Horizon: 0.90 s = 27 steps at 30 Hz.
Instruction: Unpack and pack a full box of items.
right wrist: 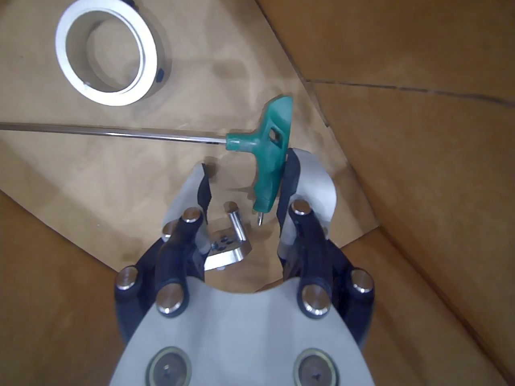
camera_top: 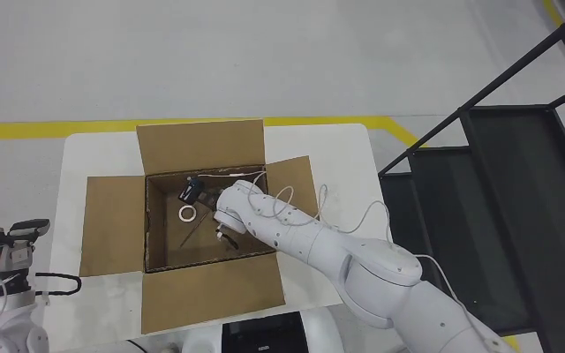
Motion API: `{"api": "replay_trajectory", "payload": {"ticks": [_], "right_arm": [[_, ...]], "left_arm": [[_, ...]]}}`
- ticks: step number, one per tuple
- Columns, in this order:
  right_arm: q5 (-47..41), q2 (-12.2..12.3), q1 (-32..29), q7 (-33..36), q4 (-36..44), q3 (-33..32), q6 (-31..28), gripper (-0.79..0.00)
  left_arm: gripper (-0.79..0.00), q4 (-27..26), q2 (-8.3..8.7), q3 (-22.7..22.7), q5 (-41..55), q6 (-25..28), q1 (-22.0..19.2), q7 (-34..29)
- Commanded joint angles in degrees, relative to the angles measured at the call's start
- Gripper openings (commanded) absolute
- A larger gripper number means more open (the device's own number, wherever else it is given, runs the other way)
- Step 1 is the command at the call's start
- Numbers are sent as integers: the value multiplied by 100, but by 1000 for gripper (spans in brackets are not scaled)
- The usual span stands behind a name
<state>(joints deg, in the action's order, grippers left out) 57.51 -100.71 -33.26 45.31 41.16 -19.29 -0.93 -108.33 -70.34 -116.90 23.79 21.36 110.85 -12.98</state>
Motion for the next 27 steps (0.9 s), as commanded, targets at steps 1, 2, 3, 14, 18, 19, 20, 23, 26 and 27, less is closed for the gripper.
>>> {"api": "replay_trajectory", "payload": {"ticks": [1, 2, 3, 14, 18, 19, 20, 23, 26, 27], "right_arm": [[14, -3, -12, -32, -22, -54, 15, -376], [26, -4, -21, -43, -25, -79, 24, -369], [32, -4, -32, -43, -28, -105, 38, -366], [131, -52, -91, 16, -100, -306, -28, -585], [195, -83, -108, 36, -130, -348, -36, -785], [212, -90, -118, 40, -134, -356, -30, -785], [224, -98, -129, 40, -136, -367, -23, -785], [292, -117, -165, 25, -123, -387, -9, -785], [380, -127, -203, 14, -73, -413, 53, -785], [420, -125, -218, 8, -33, -425, 85, -785]], "left_arm": [[0, 0, 0, 0, 0, 0, 0, 0], [0, 0, 0, 0, 0, 0, 0, 0], [0, 0, 0, 0, 0, 0, 0, 0], [0, 0, 0, 0, 0, 0, 0, 0], [0, 0, 0, 0, 0, 0, 0, 0], [0, 0, 0, 0, 0, 0, 0, 0], [0, 0, 0, 0, 0, 0, 0, 0], [0, 0, 0, 0, 0, 0, 0, 0], [0, 0, 0, 0, 0, 0, 0, 0], [0, 0, 0, 0, 0, 0, 0, 0]]}}
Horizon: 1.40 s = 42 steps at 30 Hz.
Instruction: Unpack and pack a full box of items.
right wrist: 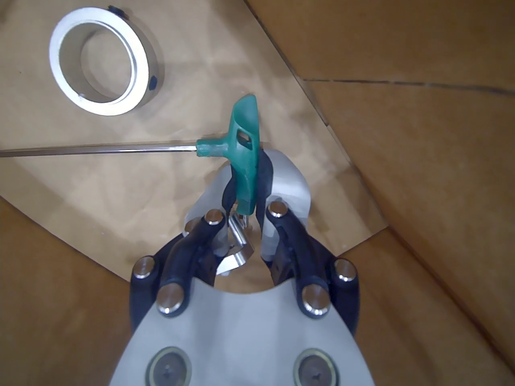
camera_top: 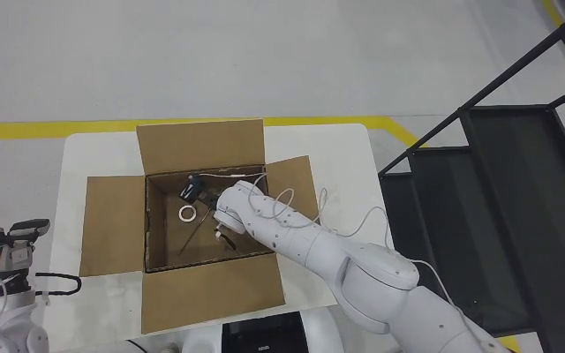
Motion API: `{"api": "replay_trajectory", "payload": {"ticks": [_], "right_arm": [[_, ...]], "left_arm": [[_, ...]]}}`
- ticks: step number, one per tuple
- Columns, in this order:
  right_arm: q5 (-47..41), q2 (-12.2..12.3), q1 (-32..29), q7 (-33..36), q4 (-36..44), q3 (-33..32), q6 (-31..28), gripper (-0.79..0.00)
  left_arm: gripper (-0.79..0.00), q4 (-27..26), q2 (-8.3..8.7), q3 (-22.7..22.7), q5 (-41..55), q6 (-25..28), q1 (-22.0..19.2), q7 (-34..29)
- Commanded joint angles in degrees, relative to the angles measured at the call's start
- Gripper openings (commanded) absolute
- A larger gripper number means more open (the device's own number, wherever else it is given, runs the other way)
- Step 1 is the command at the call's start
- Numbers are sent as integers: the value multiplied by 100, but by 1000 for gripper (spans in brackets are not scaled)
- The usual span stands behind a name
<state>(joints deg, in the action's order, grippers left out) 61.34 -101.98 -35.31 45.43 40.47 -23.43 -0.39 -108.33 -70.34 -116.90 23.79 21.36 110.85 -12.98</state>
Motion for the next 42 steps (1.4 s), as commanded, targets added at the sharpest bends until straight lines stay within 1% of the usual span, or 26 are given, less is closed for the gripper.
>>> {"api": "replay_trajectory", "payload": {"ticks": [1, 4, 7, 10, 12, 16, 20, 23, 27, 28, 30, 33, 36, 42], "right_arm": [[83, 9, -33, -10, 84, -25, 67, -785], [230, 61, -120, -17, 295, -91, 165, -785], [379, 167, -244, -27, 588, -224, 246, -785], [546, 334, -428, -77, 983, -421, 190, -785], [643, 480, -596, -144, 1333, -605, 50, -785], [852, 856, -1065, -294, 2146, -1151, -438, -785], [1121, 1249, -1720, -333, 3167, -1818, -1015, -785], [1276, 1514, -2283, -367, 3949, -2358, -1516, -785], [1224, 1788, -2981, -555, 4860, -3042, -2328, -785], [1233, 1841, -3124, -576, 5050, -3184, -2467, -785], [1304, 1920, -3387, -604, 5385, -3404, -2542, -785], [1210, 1995, -3680, -773, 5669, -3622, -2661, -785], [982, 2045, -3818, -974, 5717, -3803, -2838, -785], [480, 2184, -4132, -1595, 5712, -4294, -3579, -785]], "left_arm": [[0, 0, 0, 0, 0, 0, 0, 0], [0, 0, 0, 0, 0, 0, 0, 0], [0, 0, 0, 0, 0, 0, 0, 0], [0, 0, 0, 0, 0, 0, 0, 0], [0, 0, 0, 0, 0, 0, 0, 0], [0, 0, 0, 0, 0, 0, 0, 0], [0, 0, 0, 0, 0, 0, 0, 0], [0, 0, 0, 0, 0, 0, 0, 0], [0, 0, 0, 0, 0, 0, 0, 0], [0, 0, 0, 0, 0, 0, 0, 0], [0, 0, 0, 0, 0, 0, 0, 0], [0, 0, 0, 0, 0, 0, 0, 0], [0, 0, 0, 0, 0, 0, 0, 0], [0, 0, 0, 0, 0, 0, 0, 0]]}}
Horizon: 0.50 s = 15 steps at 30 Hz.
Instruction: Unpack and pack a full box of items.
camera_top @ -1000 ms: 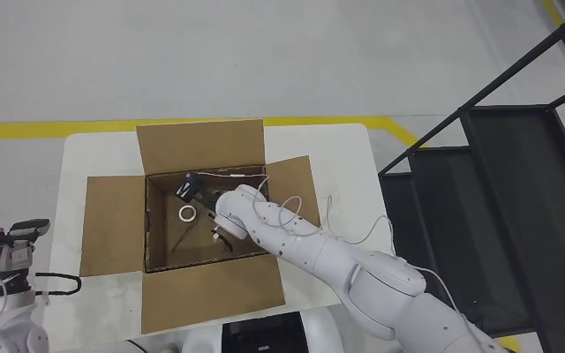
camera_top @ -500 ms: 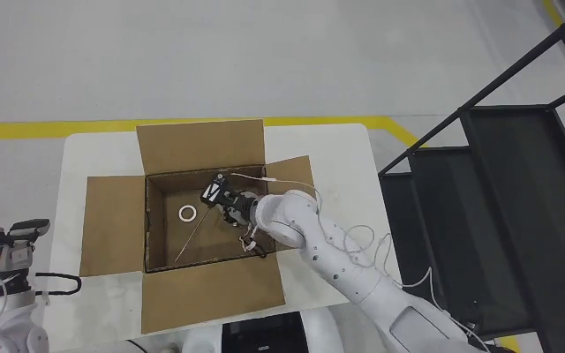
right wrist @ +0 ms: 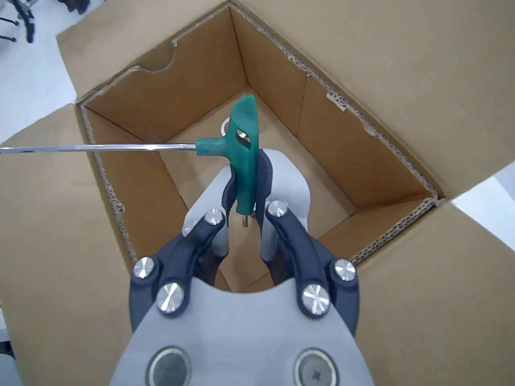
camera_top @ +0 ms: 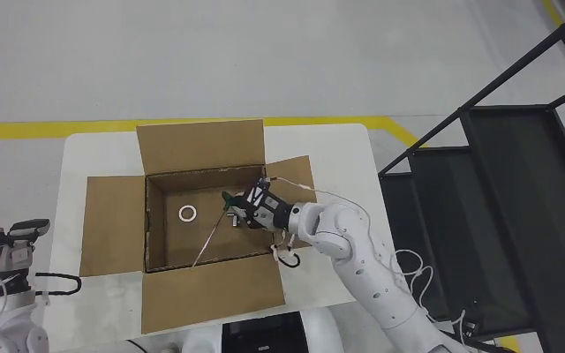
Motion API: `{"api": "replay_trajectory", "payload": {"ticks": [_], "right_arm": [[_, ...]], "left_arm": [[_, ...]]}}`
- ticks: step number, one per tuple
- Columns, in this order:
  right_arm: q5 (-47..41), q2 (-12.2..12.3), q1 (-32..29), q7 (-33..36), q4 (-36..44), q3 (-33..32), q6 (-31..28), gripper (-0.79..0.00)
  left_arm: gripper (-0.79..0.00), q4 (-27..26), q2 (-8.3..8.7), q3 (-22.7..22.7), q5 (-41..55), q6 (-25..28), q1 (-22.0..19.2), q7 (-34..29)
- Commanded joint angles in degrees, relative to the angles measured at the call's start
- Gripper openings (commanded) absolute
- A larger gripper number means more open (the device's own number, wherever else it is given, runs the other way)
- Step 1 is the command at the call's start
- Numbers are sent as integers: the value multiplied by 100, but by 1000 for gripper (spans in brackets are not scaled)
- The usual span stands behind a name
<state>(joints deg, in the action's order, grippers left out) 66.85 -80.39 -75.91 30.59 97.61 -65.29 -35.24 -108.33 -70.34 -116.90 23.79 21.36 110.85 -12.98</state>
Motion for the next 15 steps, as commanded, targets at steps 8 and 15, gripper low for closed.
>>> {"api": "replay_trajectory", "payload": {"ticks": [8, 15], "right_arm": [[-293, 107, -322, -439, 38, -373, -437, -785], [-293, 107, -322, -439, 38, -373, -437, -785]], "left_arm": [[0, 0, 0, 0, 0, 0, 0, 0], [0, 0, 0, 0, 0, 0, 0, 0]]}}
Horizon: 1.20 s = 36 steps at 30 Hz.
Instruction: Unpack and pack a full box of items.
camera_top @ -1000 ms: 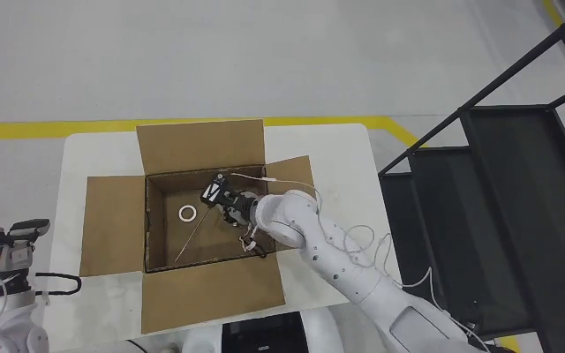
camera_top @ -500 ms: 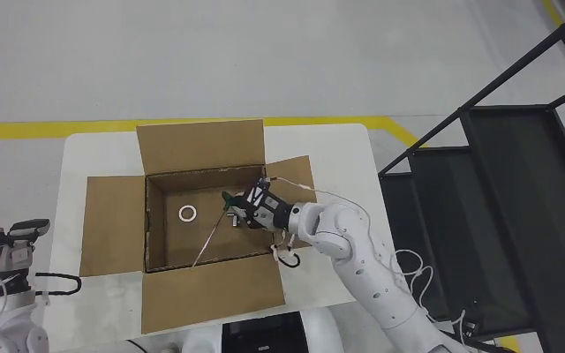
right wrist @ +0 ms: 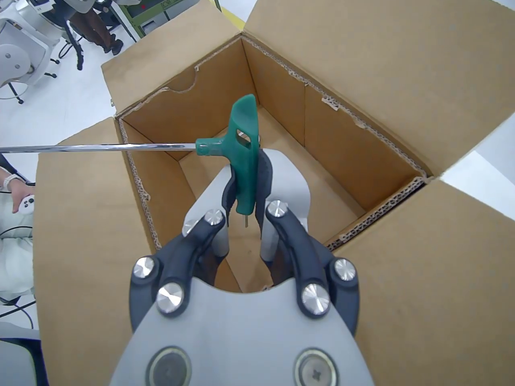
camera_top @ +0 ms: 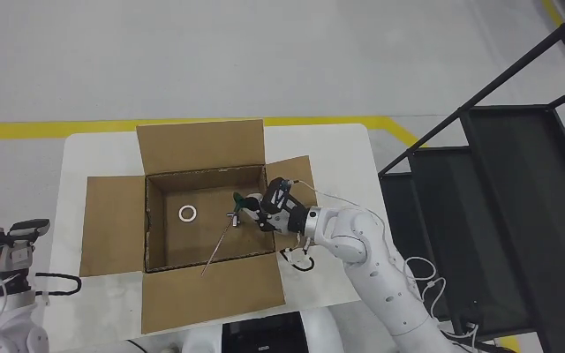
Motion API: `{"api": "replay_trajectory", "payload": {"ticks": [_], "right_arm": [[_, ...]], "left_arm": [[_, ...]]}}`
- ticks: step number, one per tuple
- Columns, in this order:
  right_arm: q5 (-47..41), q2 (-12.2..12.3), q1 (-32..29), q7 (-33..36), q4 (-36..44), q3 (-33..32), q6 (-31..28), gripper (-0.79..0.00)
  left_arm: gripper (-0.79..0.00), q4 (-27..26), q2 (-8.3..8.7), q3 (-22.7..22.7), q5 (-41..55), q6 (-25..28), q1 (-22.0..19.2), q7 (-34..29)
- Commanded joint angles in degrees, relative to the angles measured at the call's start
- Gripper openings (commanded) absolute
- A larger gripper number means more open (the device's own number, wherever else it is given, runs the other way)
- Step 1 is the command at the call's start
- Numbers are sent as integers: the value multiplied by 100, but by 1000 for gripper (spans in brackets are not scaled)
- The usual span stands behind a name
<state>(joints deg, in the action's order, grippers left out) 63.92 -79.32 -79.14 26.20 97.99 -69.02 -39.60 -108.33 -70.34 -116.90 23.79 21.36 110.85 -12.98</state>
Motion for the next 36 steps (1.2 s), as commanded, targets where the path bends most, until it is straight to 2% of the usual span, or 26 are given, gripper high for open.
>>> {"api": "replay_trajectory", "payload": {"ticks": [1, 14, 17, 24, 28, 32, 36], "right_arm": [[0, 0, 0, 0, 0, 0, 0, -785], [-14, 0, -5, -20, 7, 1, 12, -785], [-121, 50, -116, -117, 240, -164, -56, -785], [-826, 256, -698, -61, 1063, -1043, -652, -785], [-1636, 363, -877, -158, 1012, -1837, -644, -785], [-2126, 451, -870, -164, 705, -2653, -107, -785], [-2582, 499, -810, -134, 312, -3120, 602, -785]], "left_arm": [[0, 0, 0, 0, 0, 0, 0, 0], [0, 0, 0, 0, 0, 0, 0, 0], [0, 0, 0, 0, 0, 0, 0, 0], [0, 0, 0, 0, 0, 0, 0, 0], [0, 0, 0, 0, 0, 0, 0, 0], [0, 0, 0, 0, 0, 0, 0, 0], [0, 0, 0, 0, 0, 0, 0, 0]]}}
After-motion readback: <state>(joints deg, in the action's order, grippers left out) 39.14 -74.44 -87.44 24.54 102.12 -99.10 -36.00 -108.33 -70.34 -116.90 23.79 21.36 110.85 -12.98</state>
